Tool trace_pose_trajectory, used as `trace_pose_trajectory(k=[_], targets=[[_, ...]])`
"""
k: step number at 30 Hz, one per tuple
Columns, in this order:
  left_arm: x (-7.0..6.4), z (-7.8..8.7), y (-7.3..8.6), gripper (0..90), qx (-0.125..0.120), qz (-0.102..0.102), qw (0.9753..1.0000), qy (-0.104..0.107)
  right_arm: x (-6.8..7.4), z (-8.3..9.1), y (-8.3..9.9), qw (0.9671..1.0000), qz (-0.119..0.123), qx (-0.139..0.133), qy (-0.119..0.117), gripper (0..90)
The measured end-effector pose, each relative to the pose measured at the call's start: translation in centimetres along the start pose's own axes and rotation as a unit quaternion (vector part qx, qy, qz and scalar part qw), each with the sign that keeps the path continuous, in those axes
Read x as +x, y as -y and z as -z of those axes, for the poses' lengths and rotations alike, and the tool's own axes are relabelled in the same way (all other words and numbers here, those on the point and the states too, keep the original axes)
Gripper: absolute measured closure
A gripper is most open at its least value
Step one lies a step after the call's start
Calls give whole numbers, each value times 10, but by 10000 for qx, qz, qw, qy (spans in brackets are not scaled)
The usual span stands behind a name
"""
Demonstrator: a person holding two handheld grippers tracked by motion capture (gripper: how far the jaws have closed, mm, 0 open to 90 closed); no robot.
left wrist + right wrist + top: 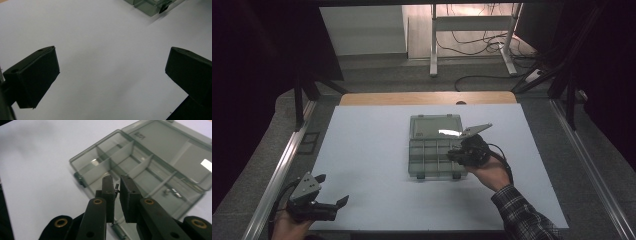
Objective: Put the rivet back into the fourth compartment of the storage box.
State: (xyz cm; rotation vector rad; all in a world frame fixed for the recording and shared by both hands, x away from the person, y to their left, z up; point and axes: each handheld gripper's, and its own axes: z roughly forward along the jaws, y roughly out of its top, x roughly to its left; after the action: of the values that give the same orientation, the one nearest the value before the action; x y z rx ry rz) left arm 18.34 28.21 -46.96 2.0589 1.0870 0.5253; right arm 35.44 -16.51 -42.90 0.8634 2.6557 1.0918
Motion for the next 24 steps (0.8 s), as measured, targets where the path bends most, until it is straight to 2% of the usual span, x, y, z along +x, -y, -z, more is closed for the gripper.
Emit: trace_pose_trajectory(k=[12,24], targets=[[0,0,0,0,7,-4,10000,-10,-27,-2,2,9987,-381,-66,347,805],[0,0,0,0,24,-6,10000,-21,-50,-18,4,9962,-599,45,629,805]])
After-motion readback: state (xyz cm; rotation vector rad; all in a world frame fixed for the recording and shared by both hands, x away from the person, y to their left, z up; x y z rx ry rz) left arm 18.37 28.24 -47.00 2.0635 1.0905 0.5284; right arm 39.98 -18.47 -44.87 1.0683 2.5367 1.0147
